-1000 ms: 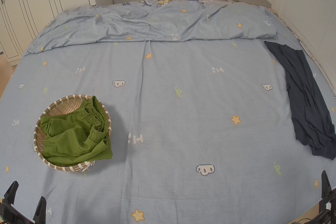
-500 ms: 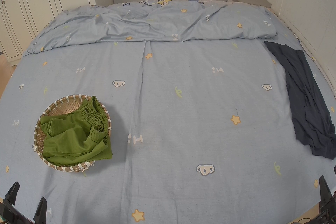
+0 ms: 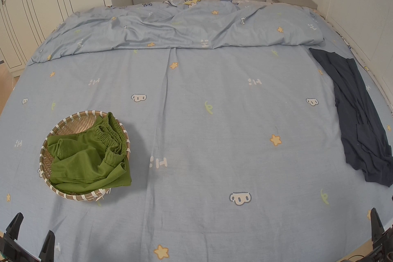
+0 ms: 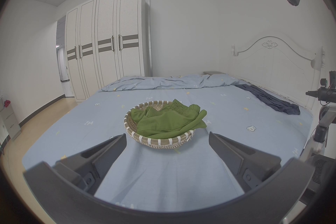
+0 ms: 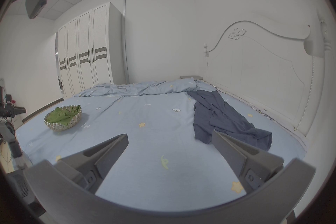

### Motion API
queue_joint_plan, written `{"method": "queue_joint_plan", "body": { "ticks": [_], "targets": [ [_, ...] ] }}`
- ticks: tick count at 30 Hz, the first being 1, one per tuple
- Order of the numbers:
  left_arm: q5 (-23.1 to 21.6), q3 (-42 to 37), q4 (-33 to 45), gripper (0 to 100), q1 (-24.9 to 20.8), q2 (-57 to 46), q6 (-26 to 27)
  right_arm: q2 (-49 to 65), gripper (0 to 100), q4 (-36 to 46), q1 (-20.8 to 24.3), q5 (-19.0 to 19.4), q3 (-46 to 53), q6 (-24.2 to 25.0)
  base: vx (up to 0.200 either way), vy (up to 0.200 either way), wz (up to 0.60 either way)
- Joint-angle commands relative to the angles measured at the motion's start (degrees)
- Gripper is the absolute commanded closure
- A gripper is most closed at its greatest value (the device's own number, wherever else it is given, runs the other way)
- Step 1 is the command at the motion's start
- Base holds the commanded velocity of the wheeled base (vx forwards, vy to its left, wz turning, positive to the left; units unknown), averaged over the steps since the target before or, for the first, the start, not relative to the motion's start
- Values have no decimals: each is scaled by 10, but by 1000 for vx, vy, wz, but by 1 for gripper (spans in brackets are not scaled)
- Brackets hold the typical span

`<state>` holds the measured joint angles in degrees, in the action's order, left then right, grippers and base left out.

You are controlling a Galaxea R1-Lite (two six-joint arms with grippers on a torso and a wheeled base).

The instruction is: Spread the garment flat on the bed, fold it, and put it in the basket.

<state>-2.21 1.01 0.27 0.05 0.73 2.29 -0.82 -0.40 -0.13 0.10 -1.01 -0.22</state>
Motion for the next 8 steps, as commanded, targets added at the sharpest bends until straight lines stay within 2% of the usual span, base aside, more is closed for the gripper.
{"method": "queue_joint_plan", "body": {
  "ticks": [1, 8],
  "targets": [
    [0, -9, 0, 0, 0, 1, 0, 7, 0, 1, 0, -2, 10, 5, 0, 0, 0],
    [0, -9, -1, 0, 0, 1, 0, 7, 0, -2, 0, -1, 10, 1, 0, 0, 0]
  ]
}}
